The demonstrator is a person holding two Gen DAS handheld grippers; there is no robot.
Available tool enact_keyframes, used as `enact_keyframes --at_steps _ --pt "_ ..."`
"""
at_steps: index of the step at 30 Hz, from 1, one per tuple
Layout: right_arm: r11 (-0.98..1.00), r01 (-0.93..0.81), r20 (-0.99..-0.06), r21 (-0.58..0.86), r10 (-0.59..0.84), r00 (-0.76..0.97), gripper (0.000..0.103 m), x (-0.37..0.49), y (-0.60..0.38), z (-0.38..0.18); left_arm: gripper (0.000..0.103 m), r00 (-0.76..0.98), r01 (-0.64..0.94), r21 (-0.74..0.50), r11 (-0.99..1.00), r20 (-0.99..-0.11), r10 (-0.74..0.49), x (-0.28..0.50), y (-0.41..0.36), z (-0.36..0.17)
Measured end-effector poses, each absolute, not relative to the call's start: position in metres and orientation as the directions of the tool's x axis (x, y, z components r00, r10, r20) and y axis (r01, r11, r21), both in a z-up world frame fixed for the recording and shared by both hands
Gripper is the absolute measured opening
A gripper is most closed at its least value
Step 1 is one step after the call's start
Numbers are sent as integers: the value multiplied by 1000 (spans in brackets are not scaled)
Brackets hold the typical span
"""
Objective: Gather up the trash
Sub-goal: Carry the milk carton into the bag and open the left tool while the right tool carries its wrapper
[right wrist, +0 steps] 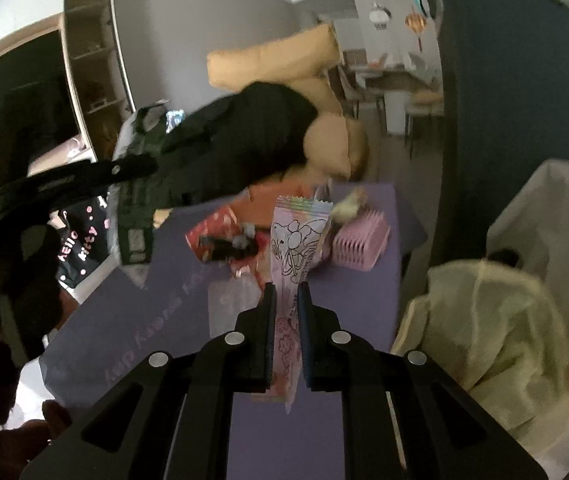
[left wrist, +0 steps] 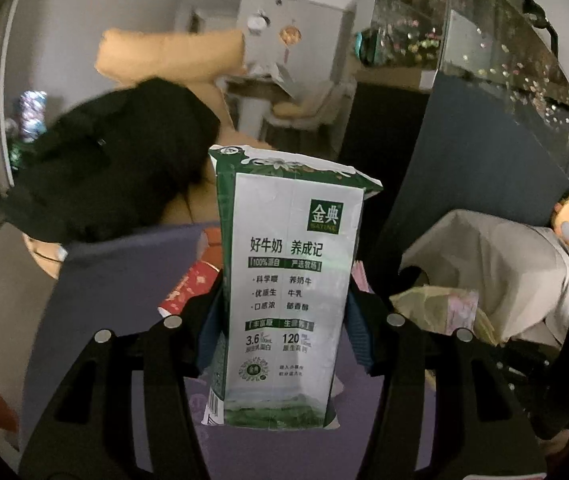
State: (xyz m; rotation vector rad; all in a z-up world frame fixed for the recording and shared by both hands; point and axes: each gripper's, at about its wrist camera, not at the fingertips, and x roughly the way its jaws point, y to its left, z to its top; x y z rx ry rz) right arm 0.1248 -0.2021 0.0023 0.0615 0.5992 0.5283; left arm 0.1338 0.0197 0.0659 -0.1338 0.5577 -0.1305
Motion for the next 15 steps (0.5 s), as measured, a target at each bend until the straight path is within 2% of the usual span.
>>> enact_keyframes --at_steps 4,8,15 --pt "876 -454 -480 160 472 740 12 123 -214 24 51 865 72 -171 983 -479 -147 110 -2 76" --pt "888 -442 -449 128 449 772 12 117 -231 37 51 866 91 -207 974 -466 -180 99 -18 79" --pt "921 -378 -409 98 383 828 12 106 -273 49 51 864 143 -195 970 -454 -219 96 -59 84"
